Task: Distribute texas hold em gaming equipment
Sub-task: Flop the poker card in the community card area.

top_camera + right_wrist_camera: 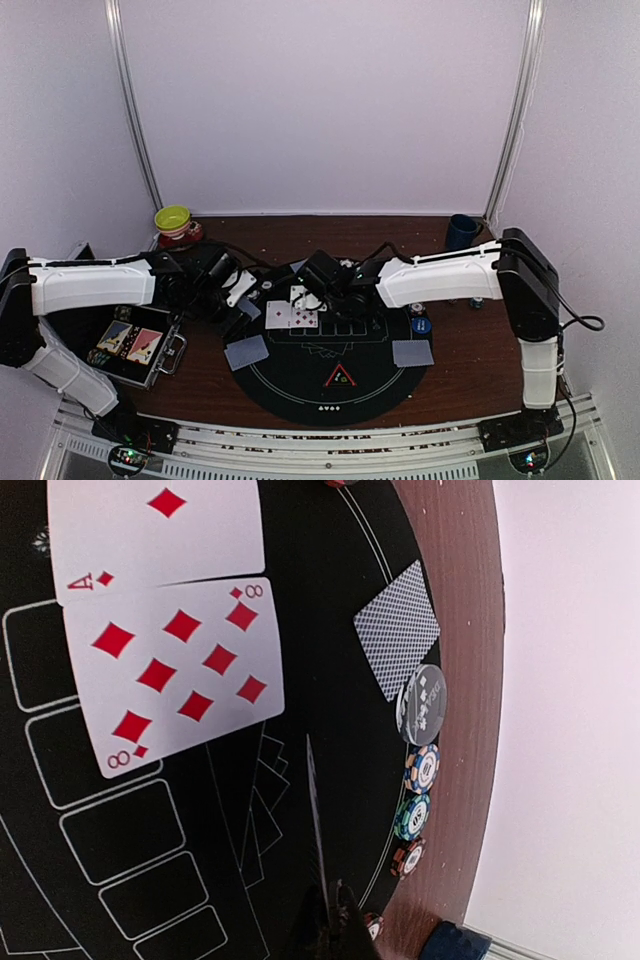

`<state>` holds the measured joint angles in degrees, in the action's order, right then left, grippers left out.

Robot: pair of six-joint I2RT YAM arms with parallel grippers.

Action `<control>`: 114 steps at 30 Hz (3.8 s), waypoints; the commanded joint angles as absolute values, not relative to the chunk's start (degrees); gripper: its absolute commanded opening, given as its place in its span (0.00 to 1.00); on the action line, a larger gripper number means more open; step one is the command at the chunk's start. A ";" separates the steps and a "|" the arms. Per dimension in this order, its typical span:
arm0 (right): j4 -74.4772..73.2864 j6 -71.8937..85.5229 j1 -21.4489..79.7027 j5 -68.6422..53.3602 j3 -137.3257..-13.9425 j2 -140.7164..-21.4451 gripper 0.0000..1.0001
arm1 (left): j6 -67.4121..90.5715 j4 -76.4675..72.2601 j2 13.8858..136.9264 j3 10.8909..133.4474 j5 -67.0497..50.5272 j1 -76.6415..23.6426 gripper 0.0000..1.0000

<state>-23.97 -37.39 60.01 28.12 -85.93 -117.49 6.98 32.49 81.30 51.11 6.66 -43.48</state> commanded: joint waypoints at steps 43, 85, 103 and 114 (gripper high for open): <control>-21.46 -38.14 62.48 24.75 -82.80 -122.62 0.11 | 7.16 29.80 80.46 50.80 5.89 -43.08 0.65; -32.44 -35.43 63.47 11.27 -78.38 -104.48 0.68 | 6.78 29.80 80.07 50.94 6.06 -43.07 0.65; -35.97 -16.96 63.47 -11.19 -75.12 -104.27 1.00 | 7.16 29.88 79.72 50.78 6.83 -43.08 0.65; -34.35 -17.39 63.73 -12.97 -70.97 -106.76 1.00 | 7.53 29.92 79.45 50.89 7.34 -43.07 0.65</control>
